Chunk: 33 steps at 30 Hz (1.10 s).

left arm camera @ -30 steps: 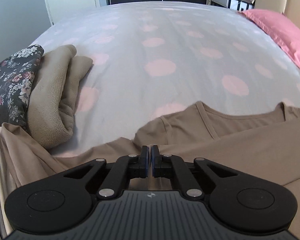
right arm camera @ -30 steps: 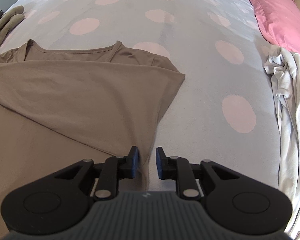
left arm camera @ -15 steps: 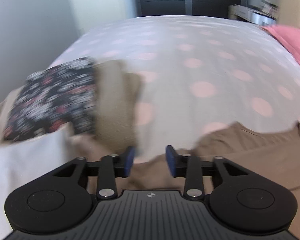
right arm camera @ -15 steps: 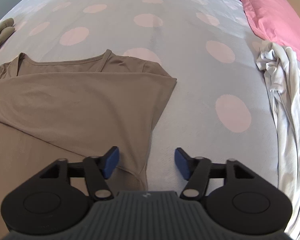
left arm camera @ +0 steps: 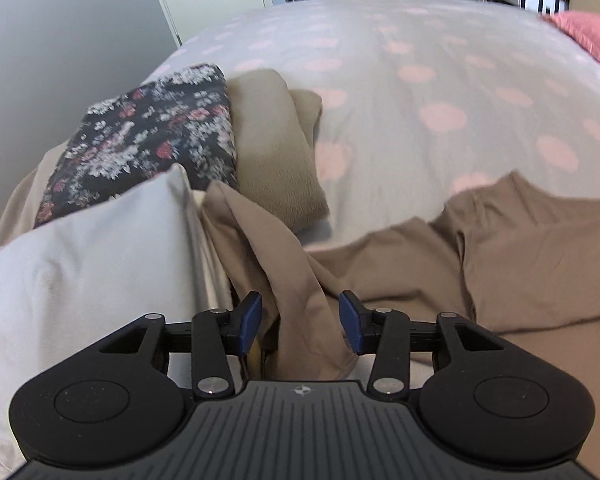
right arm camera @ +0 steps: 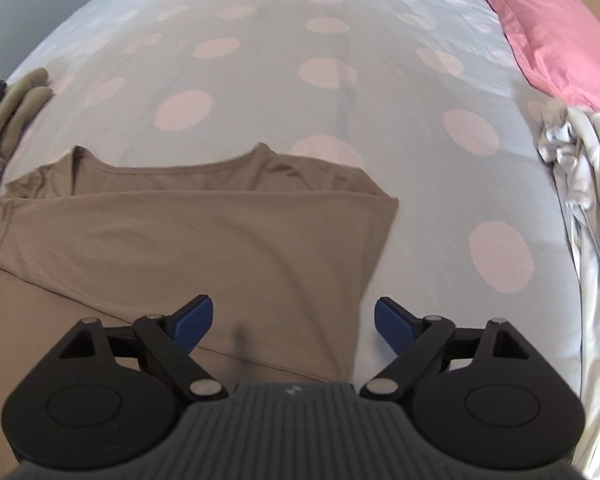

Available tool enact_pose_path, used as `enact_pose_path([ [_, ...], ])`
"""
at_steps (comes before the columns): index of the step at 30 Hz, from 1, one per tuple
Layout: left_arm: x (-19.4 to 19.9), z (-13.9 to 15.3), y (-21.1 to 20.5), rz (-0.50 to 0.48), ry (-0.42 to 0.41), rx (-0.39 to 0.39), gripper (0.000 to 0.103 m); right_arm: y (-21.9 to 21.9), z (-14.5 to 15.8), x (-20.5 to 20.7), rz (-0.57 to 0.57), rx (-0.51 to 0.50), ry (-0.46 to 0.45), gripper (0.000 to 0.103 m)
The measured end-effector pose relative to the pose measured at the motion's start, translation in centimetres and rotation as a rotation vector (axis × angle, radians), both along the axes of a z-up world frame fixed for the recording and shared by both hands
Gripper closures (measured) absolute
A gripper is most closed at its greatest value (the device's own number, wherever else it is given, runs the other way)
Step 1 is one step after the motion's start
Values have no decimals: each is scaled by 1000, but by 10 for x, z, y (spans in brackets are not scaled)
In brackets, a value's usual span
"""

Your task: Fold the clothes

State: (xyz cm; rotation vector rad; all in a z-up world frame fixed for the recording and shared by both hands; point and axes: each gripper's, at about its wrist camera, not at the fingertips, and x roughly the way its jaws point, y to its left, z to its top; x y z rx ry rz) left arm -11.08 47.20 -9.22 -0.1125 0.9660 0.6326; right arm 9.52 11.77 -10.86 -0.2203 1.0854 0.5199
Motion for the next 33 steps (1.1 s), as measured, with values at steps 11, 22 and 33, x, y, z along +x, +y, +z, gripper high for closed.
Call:
enact_pose_path([
  [11,-3,50,-15,-87,-143,-67,103,11,8,-12,54,-12,-36,13],
  [22,34,89,-87,-330,-223,-245,103,21,24,-27,134,72,-15,13],
  [33,86,63,-157,-503,-183,-329,103,39,45,-71,315,170,-40,27],
])
